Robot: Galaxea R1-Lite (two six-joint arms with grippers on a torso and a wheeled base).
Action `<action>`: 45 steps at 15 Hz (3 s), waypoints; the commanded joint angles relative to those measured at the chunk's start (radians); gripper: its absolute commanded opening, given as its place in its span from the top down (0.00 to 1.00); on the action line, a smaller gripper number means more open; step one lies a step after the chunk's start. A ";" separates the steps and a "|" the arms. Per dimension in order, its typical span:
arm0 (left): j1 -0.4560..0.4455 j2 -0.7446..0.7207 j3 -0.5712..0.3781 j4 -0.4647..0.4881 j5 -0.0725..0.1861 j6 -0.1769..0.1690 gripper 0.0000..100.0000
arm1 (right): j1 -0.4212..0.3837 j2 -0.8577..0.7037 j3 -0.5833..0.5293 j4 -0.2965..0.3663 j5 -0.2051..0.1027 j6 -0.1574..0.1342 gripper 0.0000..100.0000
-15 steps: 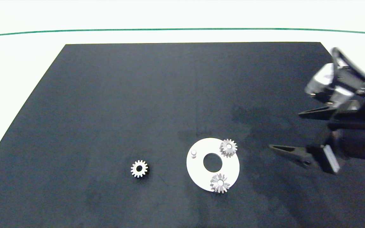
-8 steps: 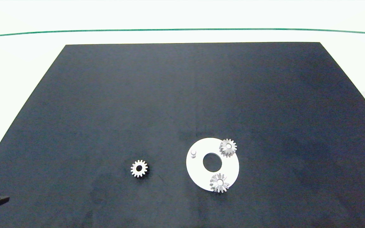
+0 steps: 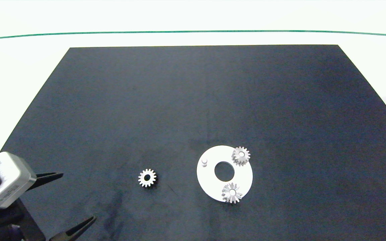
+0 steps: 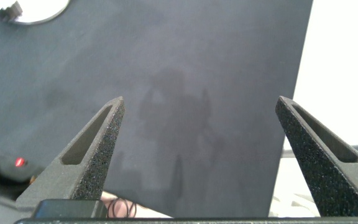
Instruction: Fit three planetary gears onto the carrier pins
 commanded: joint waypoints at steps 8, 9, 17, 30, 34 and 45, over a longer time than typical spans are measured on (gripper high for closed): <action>-0.158 0.364 0.005 -0.326 0.150 0.002 0.00 | -0.067 -0.092 0.041 0.008 0.001 0.001 0.00; -0.164 0.379 0.004 -0.325 0.150 0.002 0.00 | -0.063 -0.094 0.051 0.008 0.001 0.001 0.00; -0.241 0.498 -0.082 -0.316 0.150 -0.055 0.00 | -0.056 -0.098 0.064 0.008 0.001 0.002 0.00; -0.240 0.579 -0.117 -0.325 0.152 -0.078 0.00 | -0.054 -0.120 0.076 0.010 0.003 0.002 0.00; -0.204 0.577 -0.107 -0.326 0.147 -0.042 0.00 | -0.054 -0.130 0.076 0.025 0.003 0.002 0.00; -0.197 0.597 -0.096 -0.369 0.136 -0.042 0.15 | -0.054 -0.135 0.071 0.027 0.001 0.001 0.00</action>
